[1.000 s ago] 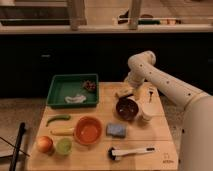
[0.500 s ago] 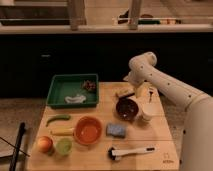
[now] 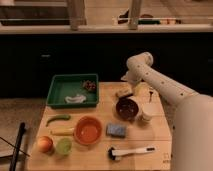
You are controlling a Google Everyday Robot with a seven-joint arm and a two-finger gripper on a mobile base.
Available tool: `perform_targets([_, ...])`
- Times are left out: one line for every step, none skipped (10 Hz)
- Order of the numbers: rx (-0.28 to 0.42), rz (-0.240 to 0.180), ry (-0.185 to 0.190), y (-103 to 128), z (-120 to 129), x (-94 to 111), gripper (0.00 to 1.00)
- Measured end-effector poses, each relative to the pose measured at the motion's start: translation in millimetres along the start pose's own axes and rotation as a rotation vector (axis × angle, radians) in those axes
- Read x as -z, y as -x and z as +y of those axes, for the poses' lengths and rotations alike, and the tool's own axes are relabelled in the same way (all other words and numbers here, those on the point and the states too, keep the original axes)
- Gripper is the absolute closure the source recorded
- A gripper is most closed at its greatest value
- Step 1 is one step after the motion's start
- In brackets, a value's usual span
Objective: Wipe red bowl with eraser
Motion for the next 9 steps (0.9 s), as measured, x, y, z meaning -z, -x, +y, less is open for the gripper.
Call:
perform_targets([0.008,-0.007,0.009,3,-1,-8,0.2])
perform_targets([0.012,-0.011,0.015,5,-1,-13,0.2])
perform_targets([0.015,-0.014,0.021,7,0,-18,0.2])
perform_targets([0.018,-0.017,0.026,8,1,-23,0.2])
perform_targets([0.021,-0.022,0.032,10,2,-29,0.2])
perform_targets([0.021,-0.024,0.037,11,2,-33,0.2])
perform_targets([0.021,-0.026,0.04,11,3,-36,0.2])
perform_targets([0.022,-0.028,0.046,12,4,-41,0.2])
perform_targets([0.018,-0.029,0.05,12,4,-44,0.2])
